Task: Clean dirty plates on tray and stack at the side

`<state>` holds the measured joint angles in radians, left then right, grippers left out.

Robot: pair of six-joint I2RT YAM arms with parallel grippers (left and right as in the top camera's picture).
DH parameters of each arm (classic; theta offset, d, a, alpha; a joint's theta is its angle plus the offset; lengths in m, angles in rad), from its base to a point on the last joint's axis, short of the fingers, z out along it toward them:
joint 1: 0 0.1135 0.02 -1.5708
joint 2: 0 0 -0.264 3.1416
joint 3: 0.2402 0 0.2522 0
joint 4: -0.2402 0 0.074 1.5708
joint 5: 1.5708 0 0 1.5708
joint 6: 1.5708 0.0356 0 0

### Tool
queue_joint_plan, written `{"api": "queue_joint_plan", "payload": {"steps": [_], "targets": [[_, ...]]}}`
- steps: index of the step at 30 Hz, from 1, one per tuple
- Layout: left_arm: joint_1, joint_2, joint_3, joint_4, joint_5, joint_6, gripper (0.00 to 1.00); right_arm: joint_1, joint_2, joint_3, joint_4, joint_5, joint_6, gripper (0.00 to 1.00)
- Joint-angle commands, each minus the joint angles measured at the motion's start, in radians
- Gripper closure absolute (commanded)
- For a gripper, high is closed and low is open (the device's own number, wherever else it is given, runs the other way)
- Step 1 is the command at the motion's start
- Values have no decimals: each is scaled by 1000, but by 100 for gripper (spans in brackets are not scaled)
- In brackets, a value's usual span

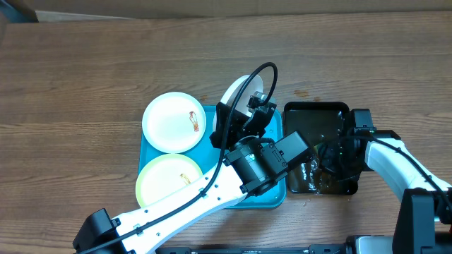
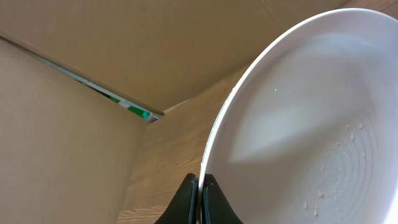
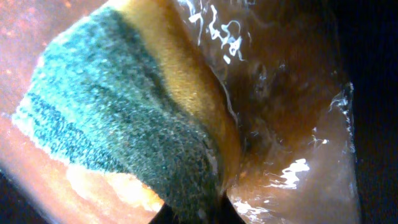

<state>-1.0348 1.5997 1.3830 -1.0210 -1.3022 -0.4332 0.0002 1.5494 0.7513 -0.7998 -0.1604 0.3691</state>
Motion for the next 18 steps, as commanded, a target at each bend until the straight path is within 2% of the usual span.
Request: {"api": "queue_joint_plan", "payload": {"steps": [1,3,11,13,18], "targets": [[-6,-14,23,6,-6,6,96,0,11,-12,13,6,2,49],[-6,-14,23,5,-6,6,96,-1,11,-4,9,1,2,34],[-6,-14,23,5,-6,6,96,-1,11,114,-58,3,-2,29],[-6,-14,23,5,-6,3,96,0,11,116,-45,3,-2,24],[-6,-14,23,5,-6,0,96,0,13,79,27,55,-6,20]]}}
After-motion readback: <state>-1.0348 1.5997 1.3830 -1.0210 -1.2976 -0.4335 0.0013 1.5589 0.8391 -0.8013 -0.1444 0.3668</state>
